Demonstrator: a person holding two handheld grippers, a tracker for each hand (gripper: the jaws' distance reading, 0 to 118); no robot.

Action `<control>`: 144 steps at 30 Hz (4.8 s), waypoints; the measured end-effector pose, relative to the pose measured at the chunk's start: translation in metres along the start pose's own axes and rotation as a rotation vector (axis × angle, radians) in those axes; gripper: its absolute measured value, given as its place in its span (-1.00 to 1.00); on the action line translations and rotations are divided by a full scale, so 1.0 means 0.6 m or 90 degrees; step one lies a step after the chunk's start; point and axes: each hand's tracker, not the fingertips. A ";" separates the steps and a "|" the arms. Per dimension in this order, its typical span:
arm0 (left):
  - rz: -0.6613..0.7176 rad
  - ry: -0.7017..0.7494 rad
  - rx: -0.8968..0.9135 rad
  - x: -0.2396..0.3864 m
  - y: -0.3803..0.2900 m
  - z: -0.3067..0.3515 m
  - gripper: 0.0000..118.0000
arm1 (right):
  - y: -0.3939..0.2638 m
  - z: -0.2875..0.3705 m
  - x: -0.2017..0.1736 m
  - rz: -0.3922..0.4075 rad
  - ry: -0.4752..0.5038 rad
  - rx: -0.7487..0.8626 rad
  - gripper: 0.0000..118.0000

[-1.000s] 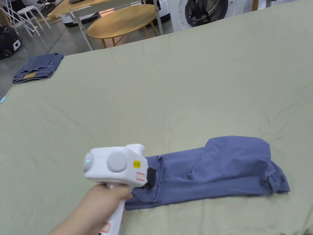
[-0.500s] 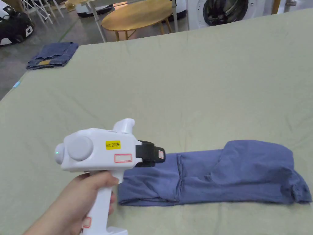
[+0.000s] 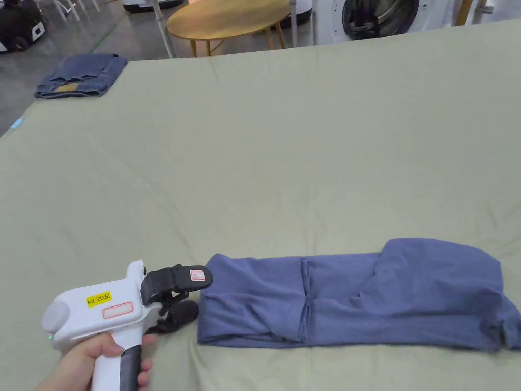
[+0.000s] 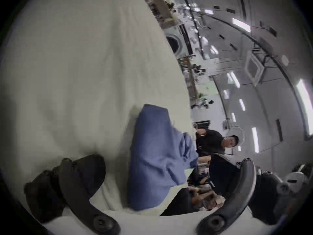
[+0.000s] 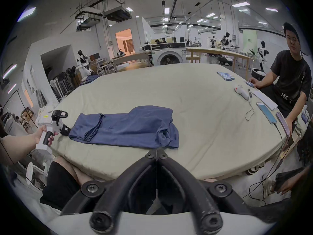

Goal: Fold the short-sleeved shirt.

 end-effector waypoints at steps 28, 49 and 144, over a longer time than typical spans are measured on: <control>-0.080 0.220 -0.045 0.152 0.055 0.111 -0.88 | -0.015 0.031 0.005 -0.038 0.029 0.018 -1.00; -0.264 0.515 -0.173 0.328 -0.086 -0.319 -0.87 | -0.062 0.065 0.093 -0.090 0.008 0.047 -1.00; -0.256 0.223 -0.215 0.185 0.081 0.004 -0.72 | 0.018 -0.250 0.083 -0.133 0.414 -0.176 -1.00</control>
